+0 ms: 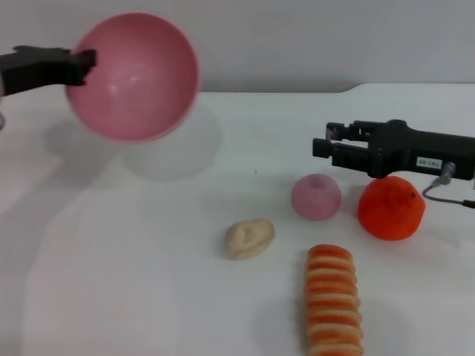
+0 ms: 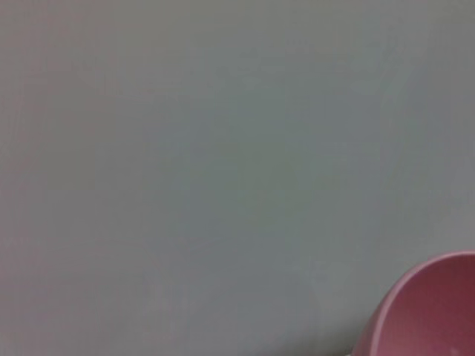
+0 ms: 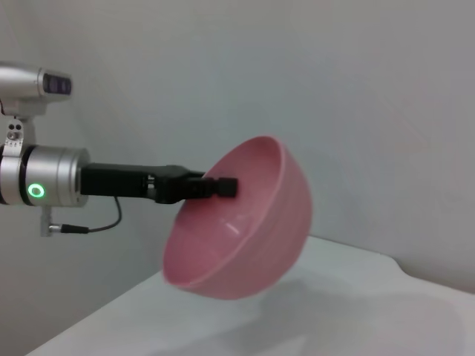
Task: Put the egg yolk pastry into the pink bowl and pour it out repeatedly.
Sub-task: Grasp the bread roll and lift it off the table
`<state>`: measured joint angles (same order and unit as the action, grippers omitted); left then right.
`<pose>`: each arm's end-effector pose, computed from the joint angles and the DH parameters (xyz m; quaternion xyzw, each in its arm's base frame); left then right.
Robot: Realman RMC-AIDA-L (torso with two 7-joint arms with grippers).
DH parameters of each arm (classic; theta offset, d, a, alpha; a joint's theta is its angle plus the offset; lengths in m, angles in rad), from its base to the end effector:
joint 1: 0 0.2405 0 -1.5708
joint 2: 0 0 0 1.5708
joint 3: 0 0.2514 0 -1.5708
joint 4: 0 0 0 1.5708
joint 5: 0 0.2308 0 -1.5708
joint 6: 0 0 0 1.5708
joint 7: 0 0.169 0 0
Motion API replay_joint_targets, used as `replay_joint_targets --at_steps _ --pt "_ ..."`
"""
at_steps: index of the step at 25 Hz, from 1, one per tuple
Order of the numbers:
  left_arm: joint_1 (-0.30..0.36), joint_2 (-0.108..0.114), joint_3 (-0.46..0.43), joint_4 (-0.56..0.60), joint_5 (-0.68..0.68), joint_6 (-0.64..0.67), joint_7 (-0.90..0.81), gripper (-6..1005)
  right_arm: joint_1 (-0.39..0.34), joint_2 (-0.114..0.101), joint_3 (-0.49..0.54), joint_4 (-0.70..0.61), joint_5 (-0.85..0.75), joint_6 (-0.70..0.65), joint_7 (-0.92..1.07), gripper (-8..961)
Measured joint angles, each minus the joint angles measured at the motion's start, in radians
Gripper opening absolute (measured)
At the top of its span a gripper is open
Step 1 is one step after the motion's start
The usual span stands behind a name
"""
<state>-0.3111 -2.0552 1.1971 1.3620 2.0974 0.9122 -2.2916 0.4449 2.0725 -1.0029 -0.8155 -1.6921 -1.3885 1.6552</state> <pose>-0.2264 0.4232 0.0665 -0.8357 -0.3463 -0.1569 0.3963 0.2310 0.3733 -0.0123 -0.9056 0.2818 0.2797 0.1488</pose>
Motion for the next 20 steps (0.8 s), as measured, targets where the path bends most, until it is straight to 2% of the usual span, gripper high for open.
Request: replay_joint_targets --at_steps 3,8,15,20 --pt "0.004 0.001 -0.093 0.003 0.000 0.095 -0.015 0 0.016 0.001 -0.059 -0.017 -0.004 0.041 -0.002 578" --pt "0.006 0.001 -0.195 0.014 0.005 0.218 -0.017 1 0.058 0.001 -0.226 -0.058 -0.102 0.121 0.028 582" --pt "0.014 0.011 -0.223 0.042 0.030 0.322 -0.042 1 0.127 -0.001 -0.383 -0.066 -0.163 0.157 0.139 587" --pt "0.010 0.008 -0.229 0.052 0.064 0.352 -0.058 0 0.125 0.000 -0.422 -0.105 -0.224 0.157 0.152 578"
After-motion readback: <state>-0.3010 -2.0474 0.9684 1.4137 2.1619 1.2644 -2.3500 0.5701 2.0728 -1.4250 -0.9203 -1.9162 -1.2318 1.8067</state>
